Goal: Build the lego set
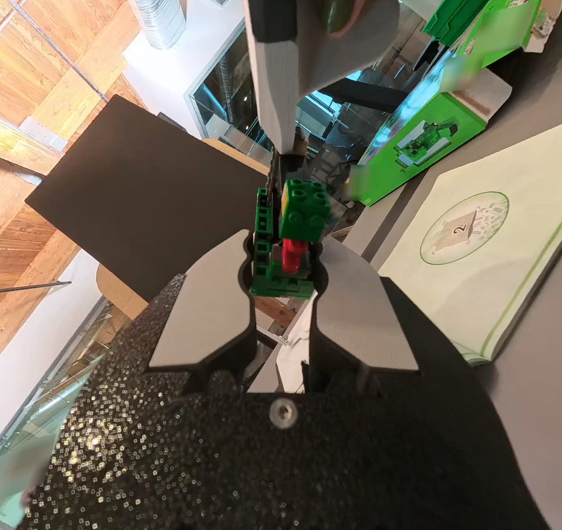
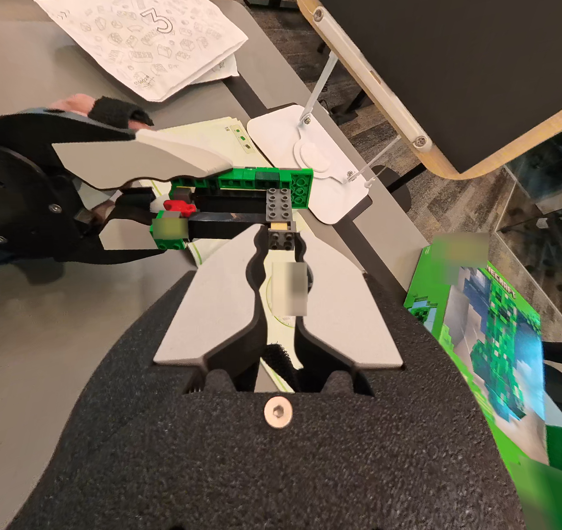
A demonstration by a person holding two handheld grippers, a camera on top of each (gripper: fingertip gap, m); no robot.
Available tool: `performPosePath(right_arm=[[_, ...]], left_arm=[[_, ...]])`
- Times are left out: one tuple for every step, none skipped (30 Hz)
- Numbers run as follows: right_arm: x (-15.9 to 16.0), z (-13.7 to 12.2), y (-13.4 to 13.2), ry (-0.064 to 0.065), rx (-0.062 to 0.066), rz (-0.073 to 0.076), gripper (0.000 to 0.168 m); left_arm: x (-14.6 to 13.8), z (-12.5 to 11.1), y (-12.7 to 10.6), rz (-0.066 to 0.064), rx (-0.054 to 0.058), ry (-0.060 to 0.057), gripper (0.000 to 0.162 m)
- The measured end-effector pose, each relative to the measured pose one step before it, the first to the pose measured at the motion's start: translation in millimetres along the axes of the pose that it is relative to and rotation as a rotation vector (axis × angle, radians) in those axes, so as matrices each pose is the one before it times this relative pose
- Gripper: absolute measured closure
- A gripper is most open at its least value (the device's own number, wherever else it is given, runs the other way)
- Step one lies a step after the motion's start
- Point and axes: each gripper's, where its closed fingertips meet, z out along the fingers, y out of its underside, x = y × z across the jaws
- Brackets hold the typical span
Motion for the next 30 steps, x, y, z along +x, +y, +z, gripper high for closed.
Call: performPosePath(right_arm=[[0.03, -0.18, 0.61, 0.0001, -0.006, -0.0133, 0.152], [-0.05, -0.19, 0.49, -0.001, -0.007, -0.0122, 0.152], [-0.04, -0.35, 0.33, -0.0015, -0.0049, -0.0125, 0.152], [0.02, -0.3, 0.42, -0.0007, -0.0076, -0.0163, 0.152], [-0.02, -0.14, 0.58, -0.0016, -0.0086, -0.0124, 0.152], [-0.14, -0.25, 0.59, -0.0029, -0.0077, -0.0129, 0.152], [0.1, -0.19, 0.5, -0.0025, -0.0062, -0.0079, 0.152], [0.09, 0.01, 0.47, -0.0024, -0.0053, -0.0066, 0.151], [0.08, -0.01, 0.63, -0.0001, -0.0058, -0.0085, 0.151], [0.17, 0.01, 0.77, 0.0045, -0.0073, -0.0148, 0.152], [-0.06, 0.16, 0.51, 0.0063, -0.0053, -0.0158, 0.151], [0.0, 0.09, 0.49, 0.006, -0.0037, -0.0161, 0.151], [0.06, -0.08, 0.3, 0.0038, -0.002, -0.0108, 0.152], [-0.08, -0.05, 0.42, 0.0014, -0.0012, -0.0122, 0.152], [-0.04, -0.05, 0.55, 0.0001, -0.0016, -0.0107, 0.152], [-0.14, 0.0, 0.51, -0.0028, -0.0006, -0.0085, 0.152], [-0.08, -0.22, -0.31, -0.0076, 0.0064, 0.0088, 0.152], [-0.11, -0.3, -0.81, -0.0175, 0.0122, 0.0321, 0.152], [-0.23, -0.43, -0.77, -0.0244, 0.0152, 0.034, 0.152], [-0.2, -0.49, -0.61, -0.0249, 0.0156, 0.0301, 0.152], [0.2, -0.04, 0.05, -0.0174, 0.0115, 0.021, 0.152], [0.27, 0.26, 0.73, -0.0116, 0.0058, 0.0084, 0.152], [0.17, 0.66, 1.07, -0.0097, 0.0024, 0.0072, 0.152], [-0.07, 0.36, 0.29, -0.0088, 0.0069, 0.0024, 0.152], [0.01, -0.06, -0.7, -0.0059, 0.0111, 0.0022, 0.152], [-0.11, -0.38, -1.46, -0.0043, 0.01, 0.0076, 0.152], [-0.02, -0.53, -1.83, -0.0008, 0.0071, 0.0045, 0.152], [0.29, -0.43, -1.37, 0.003, -0.0015, -0.004, 0.152], [0.67, -0.06, -2.1, 0.0102, 0.001, -0.0105, 0.152], [0.57, 0.3, -2.85, 0.0158, 0.0059, -0.0147, 0.152]], left_arm=[[0.29, -0.03, -0.24, 0.0061, -0.0003, -0.0003, 0.126], [0.24, -0.1, -0.21, 0.0037, -0.0002, 0.0003, 0.126], [0.18, 0.01, -0.27, 0.0049, 0.0004, -0.0005, 0.126], [0.06, -0.14, -0.34, 0.0078, 0.0, -0.0011, 0.126], [0.31, 0.06, -0.25, 0.0049, 0.0, 0.0001, 0.126], [0.36, -0.12, -0.31, 0.0027, 0.0007, 0.0009, 0.126], [0.31, 0.12, -0.17, 0.0026, 0.0001, 0.001, 0.126], [0.3, 0.09, -0.11, 0.0018, -0.0007, 0.0012, 0.126], [0.48, 0.13, -0.08, 0.0038, -0.0013, 0.0014, 0.126], [0.44, 0.16, 0.02, 0.0042, -0.0015, 0.0016, 0.126], [0.5, 0.16, 0.21, 0.0019, -0.0015, 0.0017, 0.126], [0.3, 0.11, 0.05, 0.0008, -0.0005, 0.0015, 0.126], [0.26, 0.13, -0.02, 0.002, -0.0008, 0.0013, 0.126], [0.39, 0.03, 0.03, 0.0022, -0.0003, 0.0014, 0.126], [0.46, 0.07, -0.2, 0.0007, 0.0002, 0.0021, 0.126], [0.24, 0.12, -0.08, -0.0005, 0.0004, 0.0012, 0.126], [-0.18, -0.05, -0.2, -0.0015, 0.0007, -0.0015, 0.126], [-0.69, -0.1, -0.34, -0.0036, 0.0014, -0.0021, 0.126], [-0.41, -0.19, -0.43, -0.005, 0.0029, -0.0007, 0.126], [-0.26, 0.07, -0.51, -0.0052, 0.0025, 0.0, 0.126], [0.25, 0.19, -0.42, -0.004, -0.0003, 0.0018, 0.126], [0.81, 0.23, -0.1, -0.0015, -0.002, 0.0039, 0.126], [0.92, 0.3, 0.23, 0.0003, -0.002, 0.0033, 0.126], [0.18, 0.06, 0.18, -0.0007, -0.001, 0.0009, 0.126], [-0.46, 0.0, -0.08, -0.0044, 0.0007, -0.0012, 0.126], [-0.9, -0.1, -0.01, -0.0072, 0.0001, -0.0033, 0.126], [-1.2, 0.06, -0.09, -0.0067, -0.0013, -0.0053, 0.126], [-0.97, 0.16, 0.13, -0.0063, -0.0029, -0.0055, 0.126], [-1.41, 0.25, 0.28, -0.0094, -0.0044, -0.0076, 0.126], [-1.88, 0.16, 0.53, -0.0121, -0.0055, -0.0084, 0.126]])
